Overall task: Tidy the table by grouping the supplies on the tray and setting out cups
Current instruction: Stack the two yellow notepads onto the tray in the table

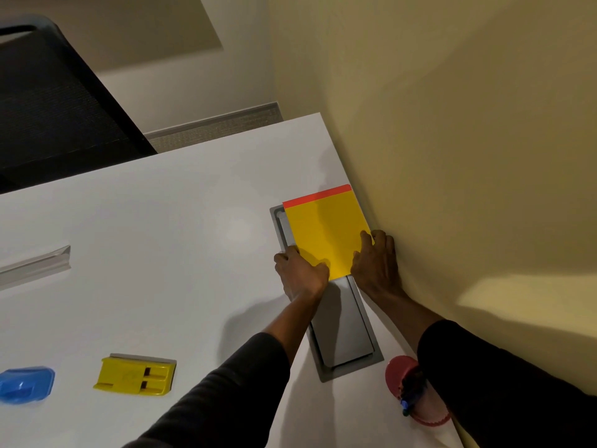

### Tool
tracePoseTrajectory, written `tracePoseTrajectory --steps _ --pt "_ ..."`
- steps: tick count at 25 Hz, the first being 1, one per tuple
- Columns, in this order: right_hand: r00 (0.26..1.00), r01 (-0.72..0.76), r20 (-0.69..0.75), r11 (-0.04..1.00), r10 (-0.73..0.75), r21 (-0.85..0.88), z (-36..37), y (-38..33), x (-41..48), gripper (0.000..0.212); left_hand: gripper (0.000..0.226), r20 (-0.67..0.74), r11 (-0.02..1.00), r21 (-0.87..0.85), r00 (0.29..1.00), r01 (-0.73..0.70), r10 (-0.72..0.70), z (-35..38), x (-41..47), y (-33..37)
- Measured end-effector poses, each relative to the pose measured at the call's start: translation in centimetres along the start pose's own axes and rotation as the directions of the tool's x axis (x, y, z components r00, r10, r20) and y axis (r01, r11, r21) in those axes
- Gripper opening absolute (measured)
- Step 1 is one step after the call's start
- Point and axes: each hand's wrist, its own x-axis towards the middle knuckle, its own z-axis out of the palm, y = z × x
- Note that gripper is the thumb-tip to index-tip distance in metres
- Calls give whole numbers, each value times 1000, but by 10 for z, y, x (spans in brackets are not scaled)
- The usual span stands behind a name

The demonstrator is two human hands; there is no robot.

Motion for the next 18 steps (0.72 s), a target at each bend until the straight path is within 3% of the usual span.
tracePoseTrajectory --steps 18 --pt "998 -53 18 998 52 24 -6 -8 1 49 64 -9 997 21 997 -77 77 -4 5 -5"
